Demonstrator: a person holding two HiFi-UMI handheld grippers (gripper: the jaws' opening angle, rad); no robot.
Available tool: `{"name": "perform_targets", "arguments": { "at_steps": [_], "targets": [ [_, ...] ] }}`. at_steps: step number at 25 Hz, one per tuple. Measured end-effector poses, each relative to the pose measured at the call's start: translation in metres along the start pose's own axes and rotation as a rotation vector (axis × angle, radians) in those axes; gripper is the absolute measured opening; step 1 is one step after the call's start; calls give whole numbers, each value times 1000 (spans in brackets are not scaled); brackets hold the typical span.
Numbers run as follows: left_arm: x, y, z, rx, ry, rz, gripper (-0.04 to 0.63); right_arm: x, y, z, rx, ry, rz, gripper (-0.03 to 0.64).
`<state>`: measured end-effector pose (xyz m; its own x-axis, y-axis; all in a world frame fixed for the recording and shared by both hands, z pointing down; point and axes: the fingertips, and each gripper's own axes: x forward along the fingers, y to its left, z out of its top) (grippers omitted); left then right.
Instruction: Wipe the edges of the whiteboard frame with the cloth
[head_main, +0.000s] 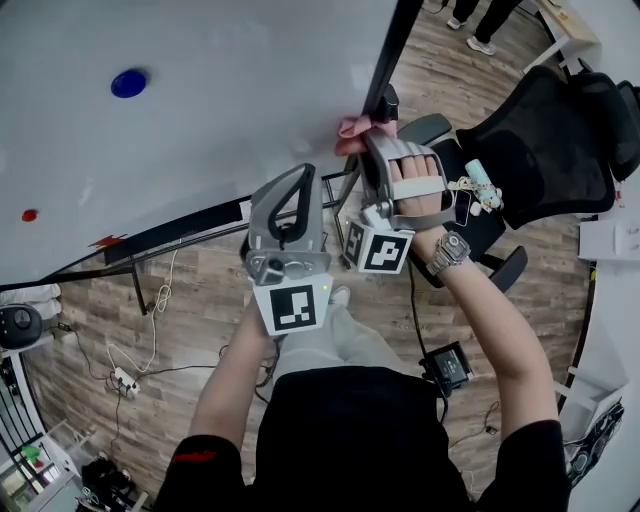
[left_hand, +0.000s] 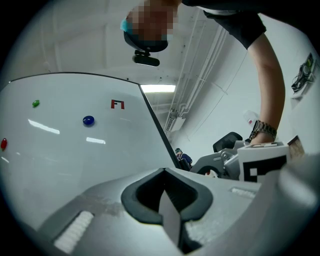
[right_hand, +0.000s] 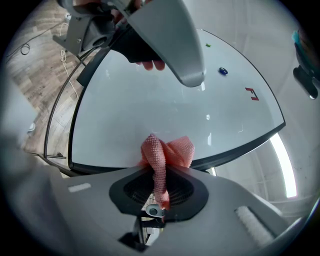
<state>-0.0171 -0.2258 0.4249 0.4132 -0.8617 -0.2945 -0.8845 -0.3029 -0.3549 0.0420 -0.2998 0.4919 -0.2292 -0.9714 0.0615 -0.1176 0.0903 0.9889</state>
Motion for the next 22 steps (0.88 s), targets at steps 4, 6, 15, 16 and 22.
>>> {"name": "perform_targets", "arguments": {
  "at_steps": [4, 6, 15, 16, 22],
  "targets": [
    [-3, -1, -5, 1, 0, 12, -3, -1, 4, 1, -1, -8, -4, 52],
    [-4, -3, -6, 6, -5, 13, -3, -2, 6, 0, 1, -9, -4, 52],
    [-9, -12, -26, 5, 16, 25, -3, 2, 24, -3, 25, -10, 9, 52],
    [-10, -13, -27, 4, 17, 22, -3, 2, 26, -4, 26, -8, 11, 52],
    [-16, -17, -37, 1, 31, 14, -3, 3, 37, -4, 20, -20, 19, 52]
  ]
}}
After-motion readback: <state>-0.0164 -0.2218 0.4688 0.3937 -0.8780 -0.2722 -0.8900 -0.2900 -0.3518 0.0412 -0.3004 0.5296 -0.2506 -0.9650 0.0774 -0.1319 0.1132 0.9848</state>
